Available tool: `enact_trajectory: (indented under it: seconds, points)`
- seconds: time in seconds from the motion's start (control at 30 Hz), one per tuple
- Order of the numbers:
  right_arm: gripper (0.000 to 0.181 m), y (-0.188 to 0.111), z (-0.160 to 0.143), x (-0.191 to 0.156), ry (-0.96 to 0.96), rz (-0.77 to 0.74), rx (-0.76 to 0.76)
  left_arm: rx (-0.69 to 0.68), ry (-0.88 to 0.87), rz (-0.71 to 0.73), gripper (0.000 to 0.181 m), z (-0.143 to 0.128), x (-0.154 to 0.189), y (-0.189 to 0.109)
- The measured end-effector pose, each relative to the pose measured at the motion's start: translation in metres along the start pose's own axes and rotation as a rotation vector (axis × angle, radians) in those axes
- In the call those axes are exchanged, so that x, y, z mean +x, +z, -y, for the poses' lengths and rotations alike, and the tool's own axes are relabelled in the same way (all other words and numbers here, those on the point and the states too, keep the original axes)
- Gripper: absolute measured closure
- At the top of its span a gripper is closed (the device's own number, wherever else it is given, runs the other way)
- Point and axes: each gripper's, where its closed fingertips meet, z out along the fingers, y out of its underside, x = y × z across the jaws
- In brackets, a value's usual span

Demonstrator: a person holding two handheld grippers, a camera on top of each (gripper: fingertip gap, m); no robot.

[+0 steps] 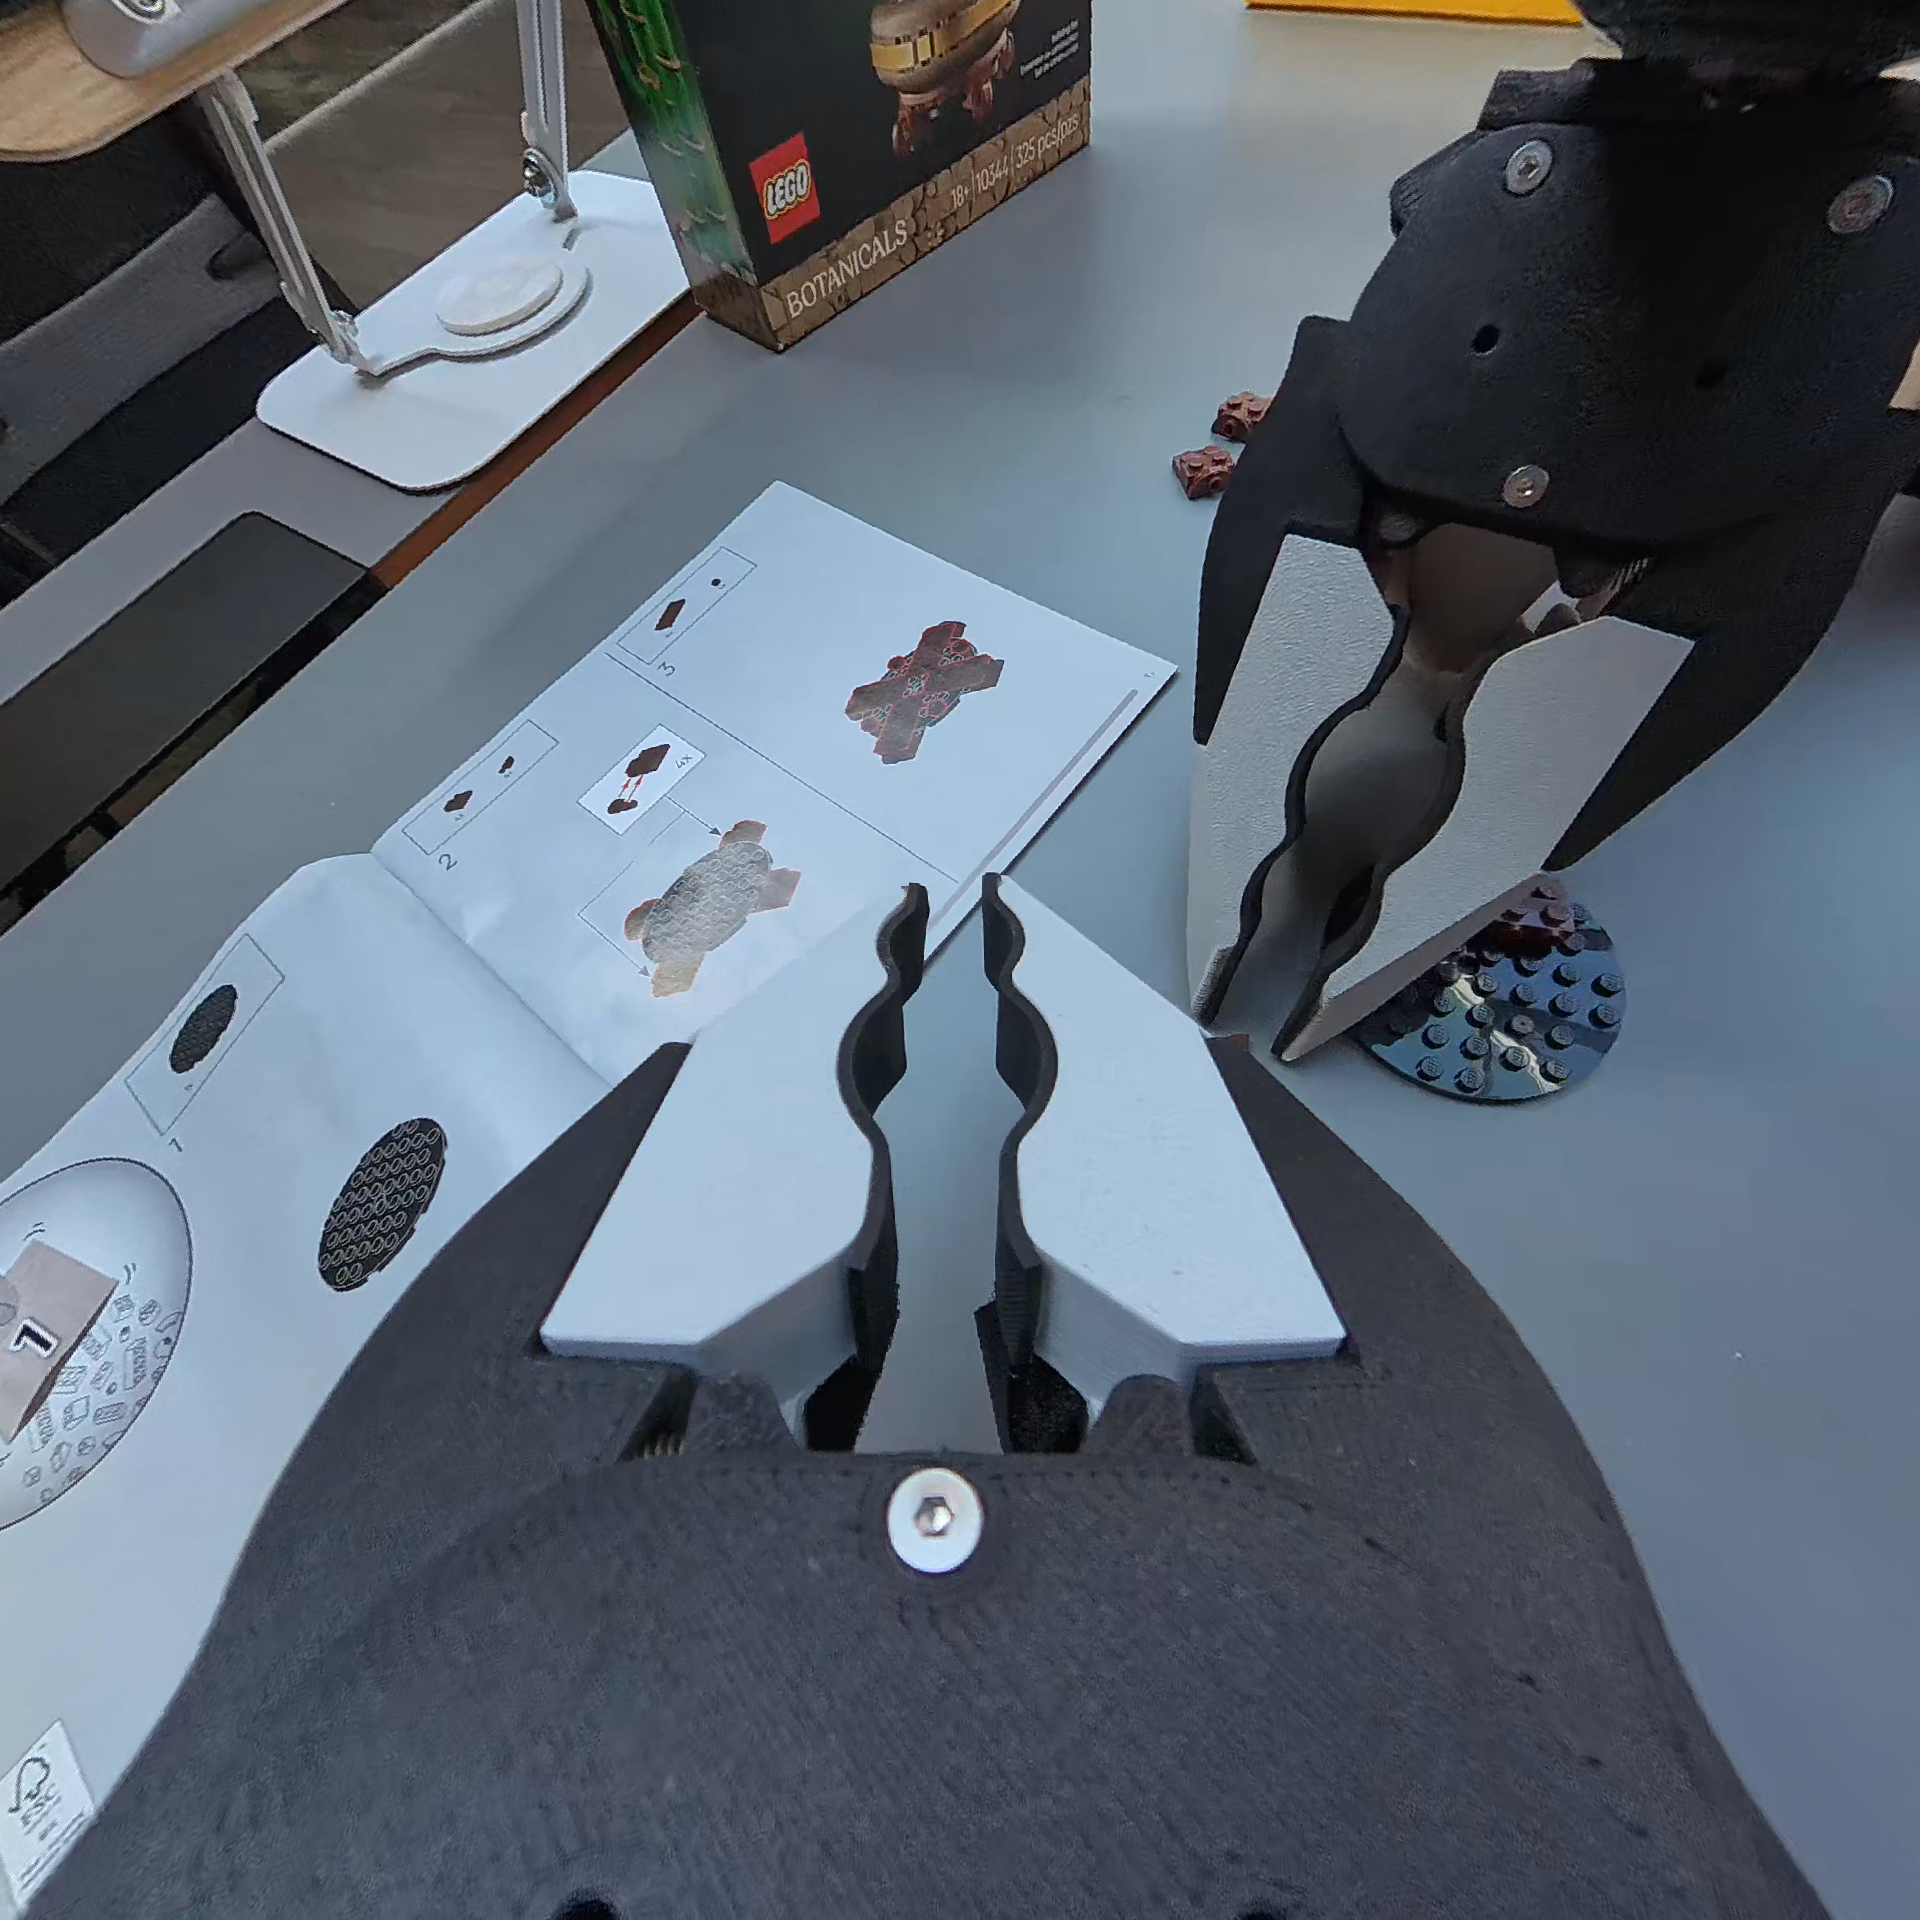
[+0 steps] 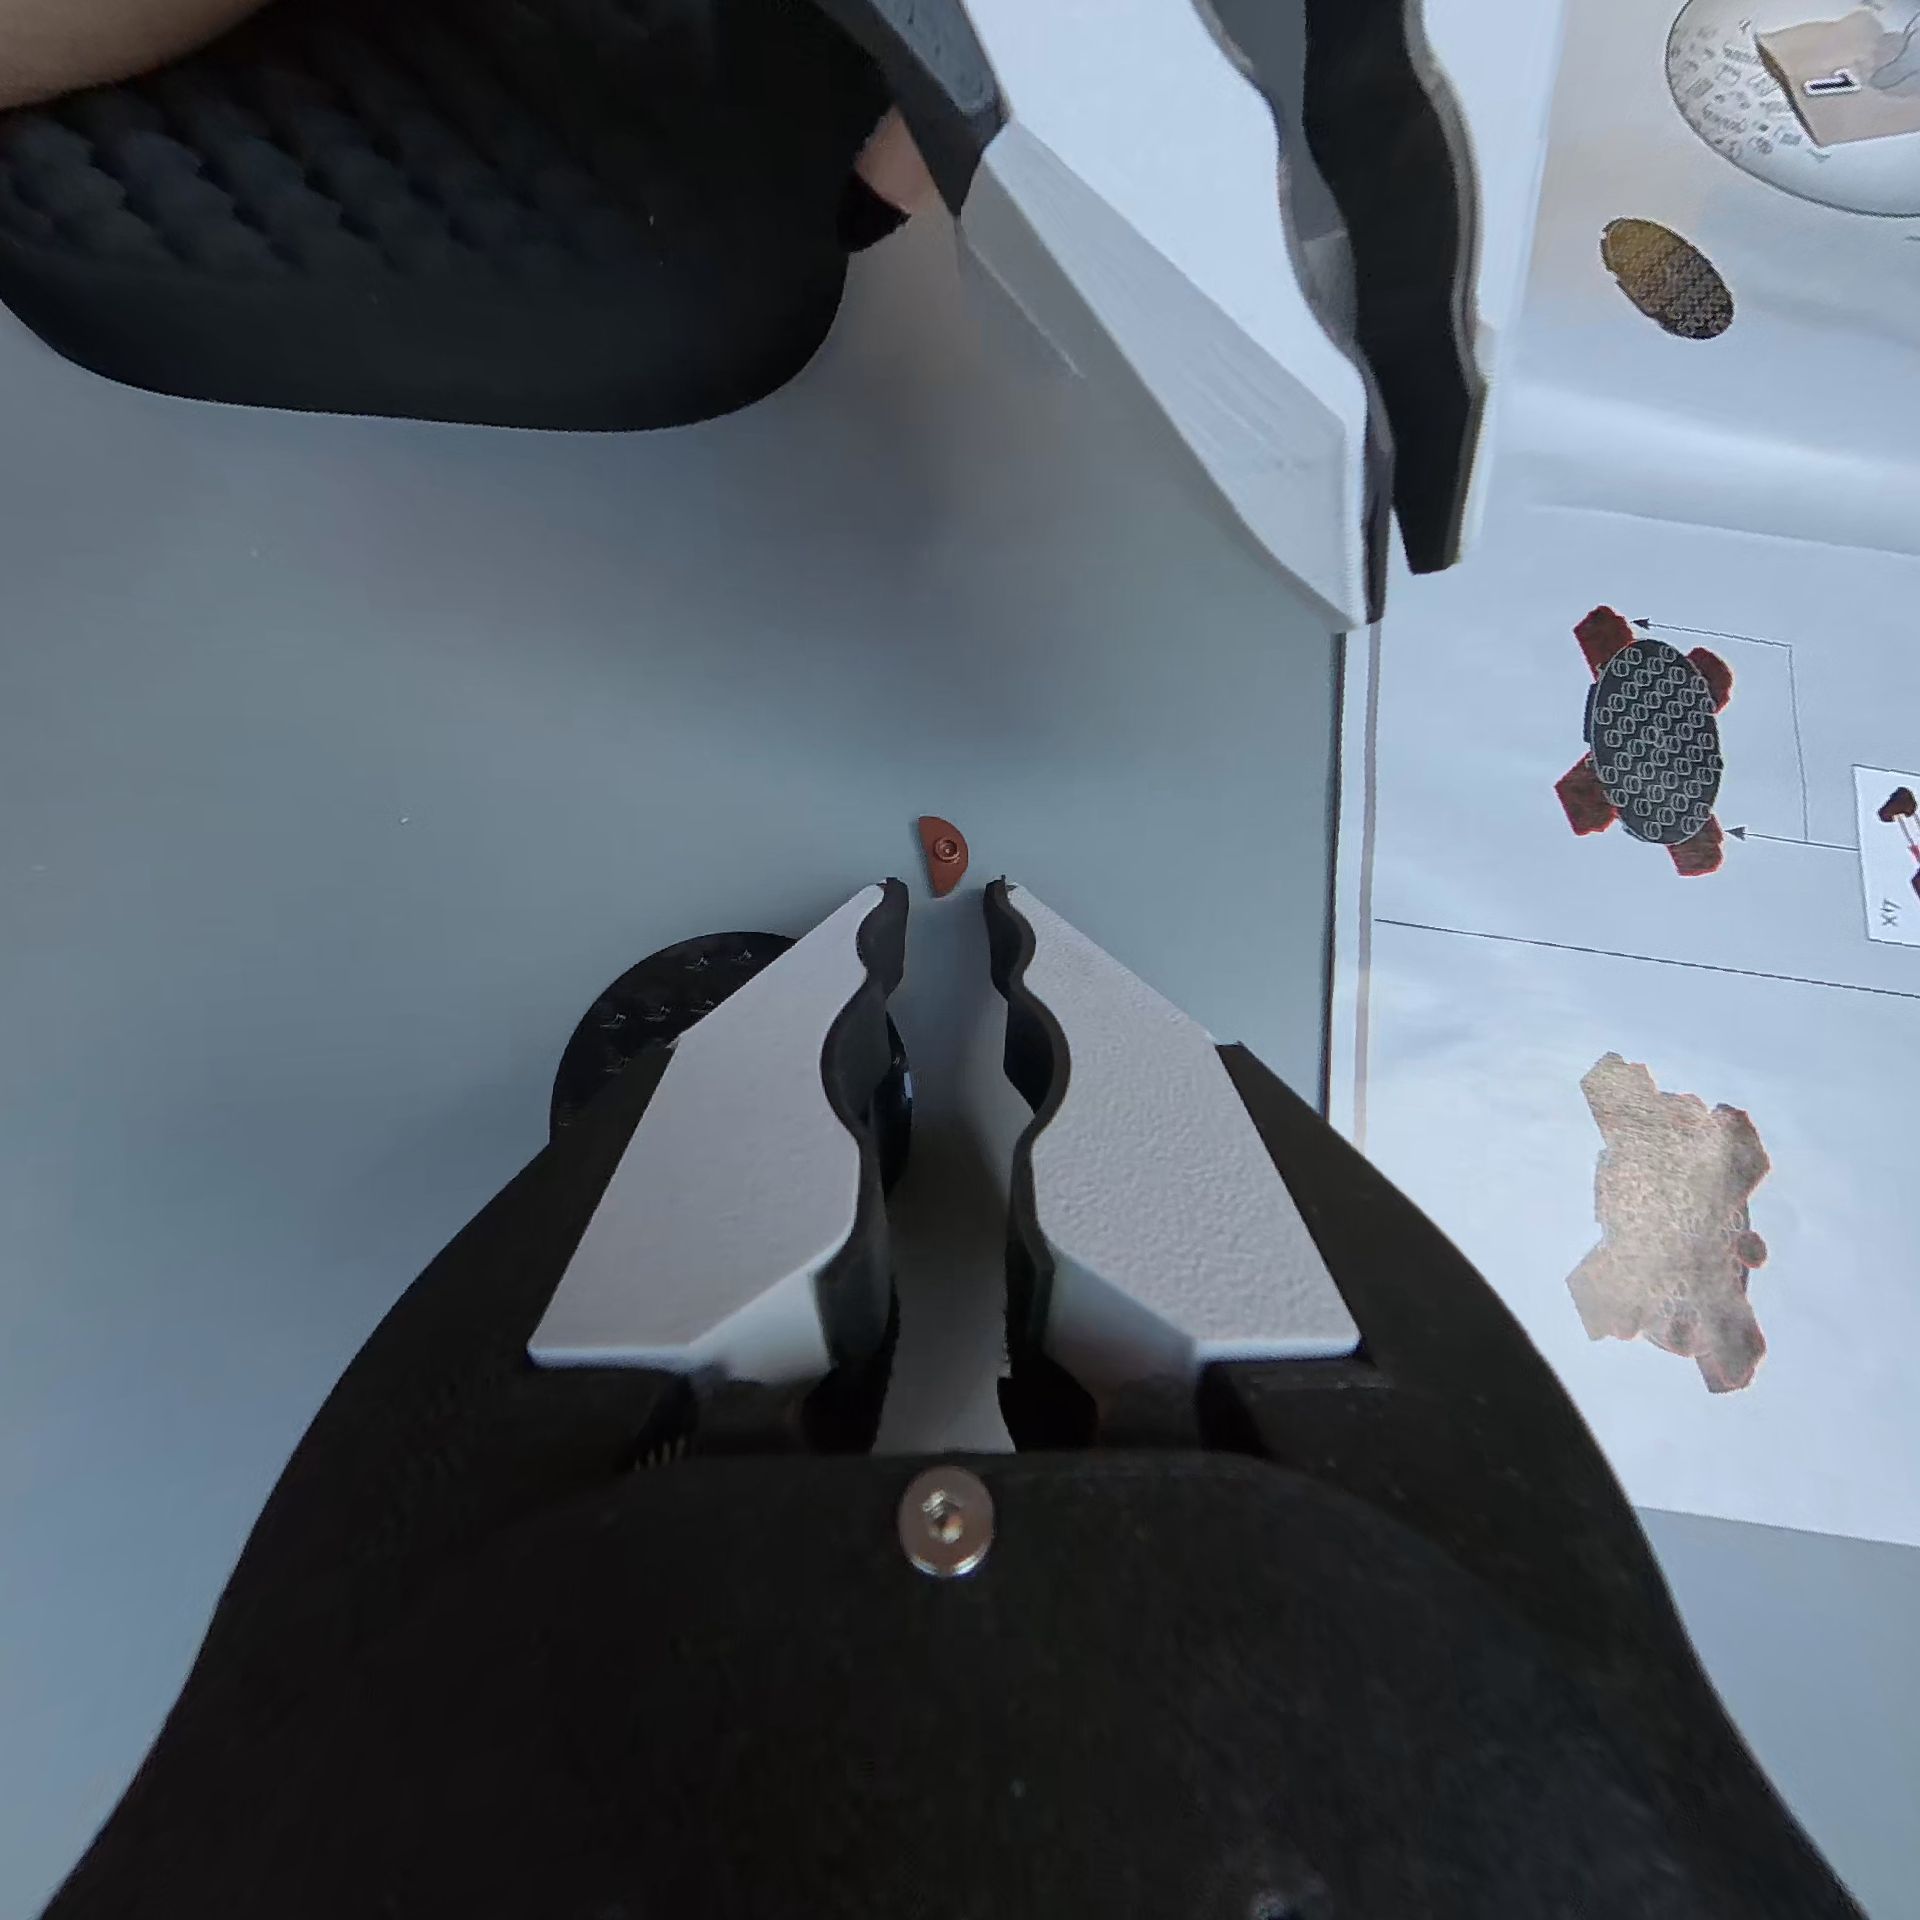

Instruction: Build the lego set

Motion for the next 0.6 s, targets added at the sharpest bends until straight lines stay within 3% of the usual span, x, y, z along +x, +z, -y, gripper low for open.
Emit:
enact_trajectory:
  seconds: [0.6]
  points:
    - [0.167,0.011,0.013,-0.029,0.012,0.115,0.016,0.014,-0.021,0.022,0.172,0.001,-0.009,-0.011]
